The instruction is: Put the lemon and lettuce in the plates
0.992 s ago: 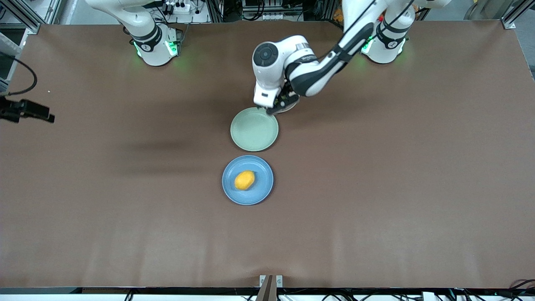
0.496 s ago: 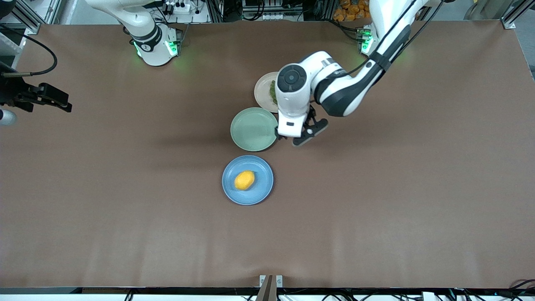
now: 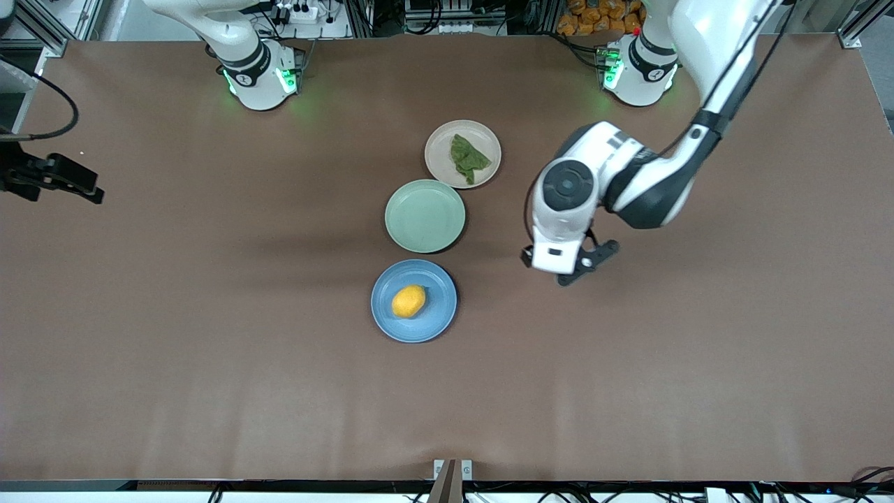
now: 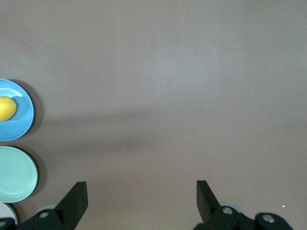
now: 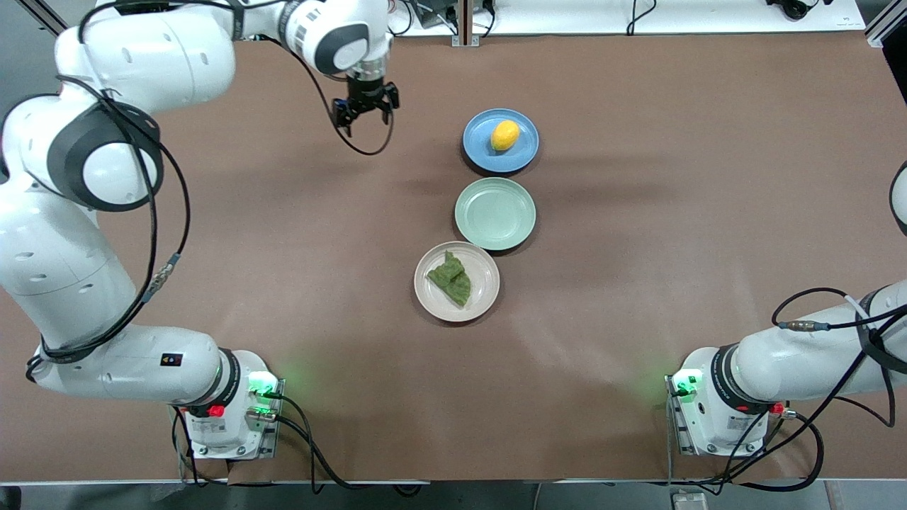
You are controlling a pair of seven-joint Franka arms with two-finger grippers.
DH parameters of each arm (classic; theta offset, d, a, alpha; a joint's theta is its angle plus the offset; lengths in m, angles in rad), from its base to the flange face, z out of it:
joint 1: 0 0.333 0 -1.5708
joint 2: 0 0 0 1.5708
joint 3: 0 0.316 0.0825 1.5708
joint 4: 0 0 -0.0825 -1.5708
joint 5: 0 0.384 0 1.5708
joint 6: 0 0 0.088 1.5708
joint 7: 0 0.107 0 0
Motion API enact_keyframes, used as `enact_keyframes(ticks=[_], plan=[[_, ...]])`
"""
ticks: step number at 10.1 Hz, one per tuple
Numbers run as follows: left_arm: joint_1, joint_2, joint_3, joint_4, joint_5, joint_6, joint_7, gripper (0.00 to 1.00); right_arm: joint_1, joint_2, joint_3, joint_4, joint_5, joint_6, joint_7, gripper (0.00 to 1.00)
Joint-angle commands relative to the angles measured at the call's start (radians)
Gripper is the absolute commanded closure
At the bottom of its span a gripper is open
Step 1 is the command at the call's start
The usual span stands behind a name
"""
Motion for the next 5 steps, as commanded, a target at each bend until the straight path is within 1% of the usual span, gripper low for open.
enact_keyframes(ticks=[1, 2, 3, 4, 5], plan=[[-0.031, -0.082, 0.084, -0.033, -0.02, -0.046, 0.145, 0.0, -0.011, -0.026, 0.01, -0.052, -0.004, 0.036, -0.001, 0.0], [-0.098, -0.126, 0.17, -0.064, -0.096, -0.046, 0.218, 0.0, -0.011, -0.024, 0.01, -0.051, -0.004, 0.039, -0.01, 0.0], [-0.102, -0.163, 0.2, -0.092, -0.135, -0.046, 0.299, 0.0, -0.011, -0.02, 0.008, -0.046, -0.005, 0.039, -0.01, 0.0], [-0.089, -0.215, 0.207, -0.139, -0.17, -0.043, 0.384, 0.0, -0.011, -0.02, 0.008, -0.048, -0.004, 0.042, -0.01, 0.0], [-0.075, -0.273, 0.239, -0.19, -0.231, -0.039, 0.5, 0.0, -0.011, -0.02, 0.008, -0.048, -0.005, 0.042, -0.012, 0.0]])
